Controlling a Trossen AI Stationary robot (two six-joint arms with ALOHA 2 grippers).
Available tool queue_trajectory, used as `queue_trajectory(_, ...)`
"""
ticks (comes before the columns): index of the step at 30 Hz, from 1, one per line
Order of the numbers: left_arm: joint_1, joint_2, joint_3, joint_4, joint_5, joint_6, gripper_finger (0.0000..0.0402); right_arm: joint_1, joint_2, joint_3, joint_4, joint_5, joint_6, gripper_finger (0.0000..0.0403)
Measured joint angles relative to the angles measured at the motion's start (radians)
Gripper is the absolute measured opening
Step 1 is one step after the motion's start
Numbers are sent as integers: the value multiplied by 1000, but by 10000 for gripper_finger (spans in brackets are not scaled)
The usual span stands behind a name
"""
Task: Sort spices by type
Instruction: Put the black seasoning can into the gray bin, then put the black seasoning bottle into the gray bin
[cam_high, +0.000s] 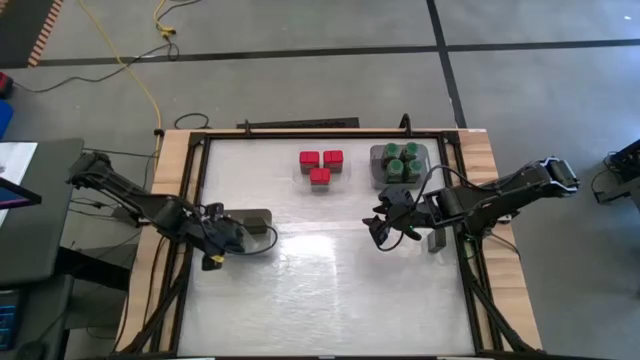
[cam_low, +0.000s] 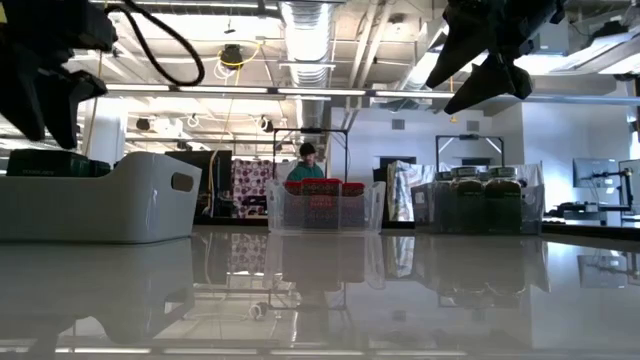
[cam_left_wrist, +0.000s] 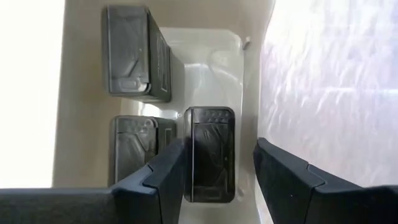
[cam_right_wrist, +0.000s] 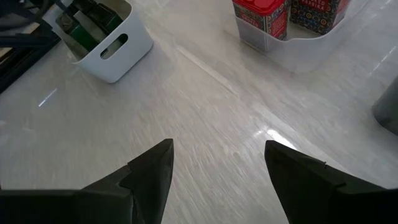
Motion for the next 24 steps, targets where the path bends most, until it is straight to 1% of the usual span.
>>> queue_trajectory(6,0,0,88,-35,-3,53,178,0,0,0,0,0,6,280)
queue_trajectory(9,0,0,141,-33,-4,86,178,-4,0,0,-6,0,59,280)
queue_trajectory(12,0,0,189,-33,-4,105,178,-18,0,0,-50,0,116,280)
queue_trajectory(15,0,0,233,-23,-5,103,178,-28,1,32,-181,-2,163,280)
queue_trajectory(18,0,0,255,24,-27,95,178,-33,1,90,-369,-32,221,280)
queue_trajectory(21,0,0,257,83,-56,91,178,-35,0,147,-559,-66,359,280)
queue_trajectory(24,0,1,257,129,-76,90,178,-35,0,170,-693,-95,496,280)
